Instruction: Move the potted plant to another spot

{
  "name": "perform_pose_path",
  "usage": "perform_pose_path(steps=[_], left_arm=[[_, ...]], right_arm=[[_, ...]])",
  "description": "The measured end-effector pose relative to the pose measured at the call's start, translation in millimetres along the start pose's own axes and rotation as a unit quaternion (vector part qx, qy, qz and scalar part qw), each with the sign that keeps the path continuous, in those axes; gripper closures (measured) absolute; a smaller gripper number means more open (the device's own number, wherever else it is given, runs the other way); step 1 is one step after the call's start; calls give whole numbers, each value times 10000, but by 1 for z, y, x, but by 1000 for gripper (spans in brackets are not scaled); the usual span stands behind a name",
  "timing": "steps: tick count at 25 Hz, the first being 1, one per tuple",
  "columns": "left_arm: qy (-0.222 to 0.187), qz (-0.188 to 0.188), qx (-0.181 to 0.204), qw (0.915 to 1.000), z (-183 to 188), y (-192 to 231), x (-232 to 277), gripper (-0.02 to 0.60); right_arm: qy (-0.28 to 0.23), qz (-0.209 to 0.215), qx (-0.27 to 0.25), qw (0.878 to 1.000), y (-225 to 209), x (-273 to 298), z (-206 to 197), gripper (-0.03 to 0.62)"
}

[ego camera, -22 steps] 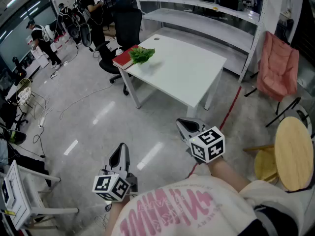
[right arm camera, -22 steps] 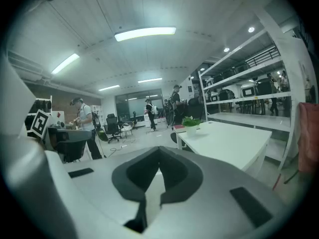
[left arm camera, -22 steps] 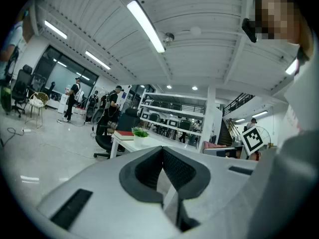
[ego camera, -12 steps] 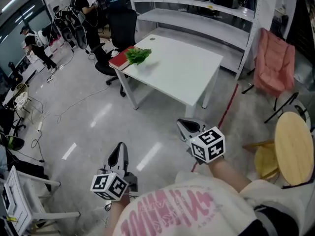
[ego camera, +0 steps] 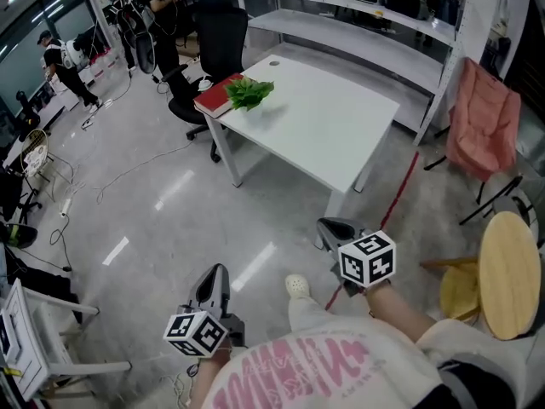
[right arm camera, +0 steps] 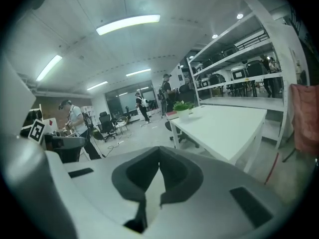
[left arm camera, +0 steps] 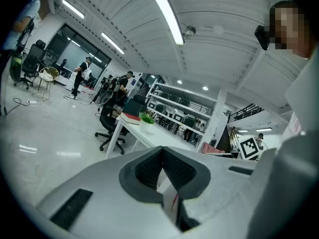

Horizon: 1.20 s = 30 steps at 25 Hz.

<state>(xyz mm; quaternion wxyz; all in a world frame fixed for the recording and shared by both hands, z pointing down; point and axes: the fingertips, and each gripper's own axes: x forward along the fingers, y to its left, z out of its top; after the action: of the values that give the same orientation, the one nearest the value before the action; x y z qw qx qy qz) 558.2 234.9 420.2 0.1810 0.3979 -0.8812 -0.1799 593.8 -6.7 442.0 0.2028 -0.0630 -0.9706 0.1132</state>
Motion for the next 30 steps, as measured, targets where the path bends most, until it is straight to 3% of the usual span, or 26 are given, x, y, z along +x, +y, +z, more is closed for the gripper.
perform_pose_path(steps=[7, 18, 30], left_arm=[[-23, 137, -102, 9999, 28, 36, 53, 578], [-431, 65, -120, 9990, 109, 78, 182, 578], [-590, 129, -119, 9981, 138, 102, 255, 578]], right_arm=[[204, 186, 208, 9994, -32, 79, 24, 588], [-44, 384, 352, 9986, -106, 211, 129, 588], [-315, 491, 341, 9977, -153, 266, 181, 588]])
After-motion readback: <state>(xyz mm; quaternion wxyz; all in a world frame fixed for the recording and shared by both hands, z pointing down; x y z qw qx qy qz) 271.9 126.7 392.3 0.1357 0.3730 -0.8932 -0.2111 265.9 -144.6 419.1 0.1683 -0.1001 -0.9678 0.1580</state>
